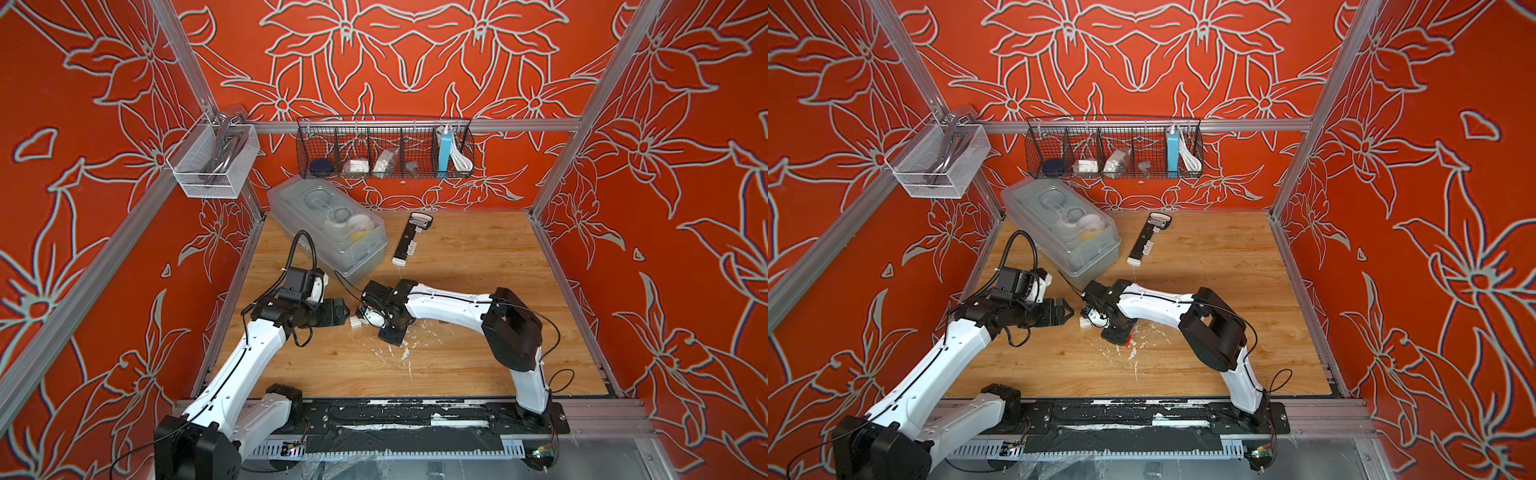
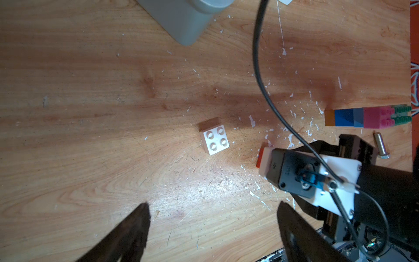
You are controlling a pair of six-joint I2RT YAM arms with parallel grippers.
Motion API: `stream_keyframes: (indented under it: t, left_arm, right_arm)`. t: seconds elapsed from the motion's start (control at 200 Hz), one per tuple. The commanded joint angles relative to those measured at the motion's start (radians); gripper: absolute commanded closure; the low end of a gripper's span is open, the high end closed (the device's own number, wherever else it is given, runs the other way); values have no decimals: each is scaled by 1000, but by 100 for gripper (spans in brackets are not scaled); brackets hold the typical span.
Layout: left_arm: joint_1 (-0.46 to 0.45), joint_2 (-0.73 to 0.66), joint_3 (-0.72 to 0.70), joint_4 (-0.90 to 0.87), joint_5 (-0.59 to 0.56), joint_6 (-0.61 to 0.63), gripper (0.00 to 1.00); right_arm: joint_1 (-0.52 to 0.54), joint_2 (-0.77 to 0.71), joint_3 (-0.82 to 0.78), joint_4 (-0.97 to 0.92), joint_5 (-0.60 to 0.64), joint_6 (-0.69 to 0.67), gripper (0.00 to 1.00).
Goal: Assemble a spoon with lego
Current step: Pick up the lego brick from the center of the board.
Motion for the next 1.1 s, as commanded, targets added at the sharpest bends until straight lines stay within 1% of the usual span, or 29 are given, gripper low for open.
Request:
stream_keyframes:
  t: [0.0,0.335,0.415,0.57,0.59,0.646,0.696,0.706,0.736,0.841,0.951,1.046,1.096]
  left_arm:
    - [6,-9,-5,4,12,17,13]
    - [6,-9,-7,4,14,19,14]
    - [6,-8,-7,4,14,18,13]
    - [6,-8,-7,6,15,20,14]
    - [5,-9,-7,6,17,21,14]
    - [6,-9,-9,7,22,23,14]
    - [6,-9,-9,10,28,27,14]
    - [6,-34,-10,10,29,27,14]
    - [6,-44,-10,13,34,30,14]
    - [4,-63,-18,26,51,40,14]
    - [4,-78,-28,42,76,49,13]
    - [4,-77,-30,49,95,57,14]
    - [3,-75,-34,57,111,61,14]
  right_arm:
    - [10,7,9,-30,20,28,58]
    - [10,46,38,-28,23,40,58]
    - [11,54,43,-36,26,38,60]
    - [10,50,44,-48,37,31,78]
    - [10,49,45,-49,33,27,84]
    - [9,38,48,-59,42,21,91]
    - [9,12,48,-72,53,12,97]
    - [8,5,49,-76,54,7,97]
    - [8,-13,50,-88,57,-6,100]
    - [-11,-101,70,-157,45,-57,100]
    - [-52,-215,101,-248,19,-123,100]
    - [-104,-323,107,-316,-35,-219,100]
    - [-140,-375,106,-351,-40,-271,100]
